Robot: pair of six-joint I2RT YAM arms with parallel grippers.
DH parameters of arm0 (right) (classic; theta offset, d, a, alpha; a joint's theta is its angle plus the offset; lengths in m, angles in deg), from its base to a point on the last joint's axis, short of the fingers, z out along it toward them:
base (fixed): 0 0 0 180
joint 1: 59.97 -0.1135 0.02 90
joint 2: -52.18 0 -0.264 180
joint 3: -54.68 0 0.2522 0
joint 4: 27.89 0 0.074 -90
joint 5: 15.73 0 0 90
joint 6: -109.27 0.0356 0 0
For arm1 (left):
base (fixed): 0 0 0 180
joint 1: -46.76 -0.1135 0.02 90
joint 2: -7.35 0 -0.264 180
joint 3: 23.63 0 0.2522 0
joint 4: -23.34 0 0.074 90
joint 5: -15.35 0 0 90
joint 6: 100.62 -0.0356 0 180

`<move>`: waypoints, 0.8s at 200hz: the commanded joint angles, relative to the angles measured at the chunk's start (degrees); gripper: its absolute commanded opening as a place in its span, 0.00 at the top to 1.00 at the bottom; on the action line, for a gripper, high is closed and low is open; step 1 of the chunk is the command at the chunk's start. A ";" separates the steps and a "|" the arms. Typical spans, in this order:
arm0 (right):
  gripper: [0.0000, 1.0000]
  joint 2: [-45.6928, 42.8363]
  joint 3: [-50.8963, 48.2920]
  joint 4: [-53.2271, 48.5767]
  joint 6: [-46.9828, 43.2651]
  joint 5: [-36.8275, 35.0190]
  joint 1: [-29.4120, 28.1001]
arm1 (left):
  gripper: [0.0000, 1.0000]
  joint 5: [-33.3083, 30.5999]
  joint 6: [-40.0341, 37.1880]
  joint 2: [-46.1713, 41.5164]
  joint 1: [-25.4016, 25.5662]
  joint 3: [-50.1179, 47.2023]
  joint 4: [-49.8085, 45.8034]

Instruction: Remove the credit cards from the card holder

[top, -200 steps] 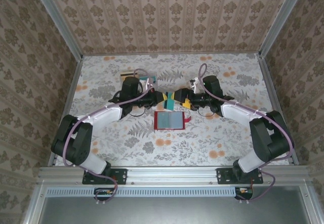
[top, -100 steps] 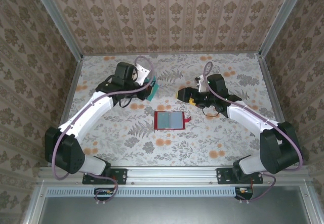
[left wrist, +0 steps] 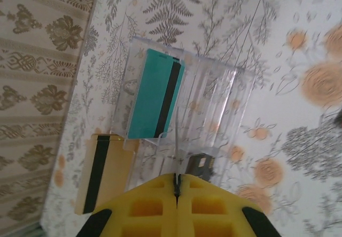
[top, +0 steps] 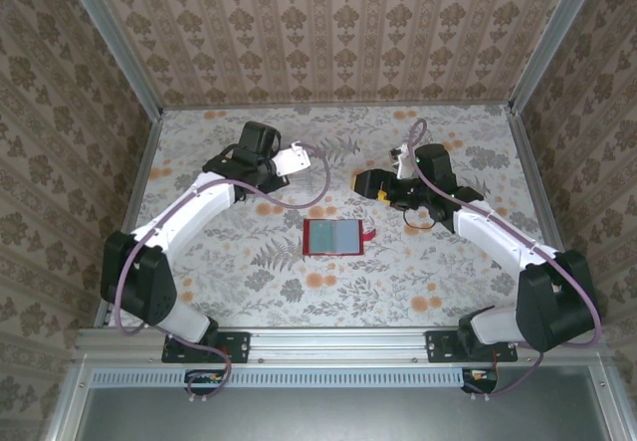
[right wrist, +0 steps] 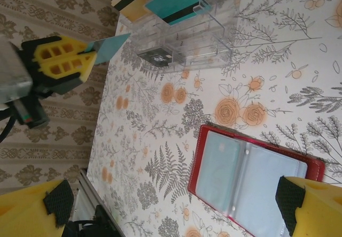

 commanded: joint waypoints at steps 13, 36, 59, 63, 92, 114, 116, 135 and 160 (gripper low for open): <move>0.00 -2.32 0.63 -1.87 -0.48 -1.12 0.47 | 1.00 -3.29 -9.69 4.65 0.39 4.63 3.82; 0.00 -2.59 0.35 -2.19 -0.40 -1.21 0.58 | 1.00 -2.70 -11.04 7.91 0.48 5.96 5.98; 0.00 -2.74 0.08 -2.79 -0.56 -1.23 0.72 | 1.00 -2.21 -11.80 11.19 0.39 8.64 6.00; 0.00 -2.68 0.02 -2.83 -0.58 -1.23 0.70 | 1.00 -2.02 -11.61 11.62 0.39 9.10 6.16; 0.00 -2.55 0.32 -3.20 -0.54 -1.15 0.95 | 1.00 0.03 -11.06 13.99 0.39 11.10 6.93; 0.00 -2.48 0.69 -3.69 -0.75 -1.20 1.33 | 1.00 1.12 -11.52 15.38 0.14 11.38 7.22; 0.00 -2.48 0.71 -3.74 -0.75 -1.23 1.35 | 1.00 1.17 -11.52 15.49 0.13 11.33 7.30; 0.00 -2.52 0.66 -3.85 -0.76 -1.23 1.65 | 1.00 2.29 -11.08 15.96 -0.14 10.80 7.60; 0.00 -2.17 0.60 -3.85 -0.75 -1.07 1.86 | 1.00 2.50 -11.17 16.47 -0.38 9.90 8.97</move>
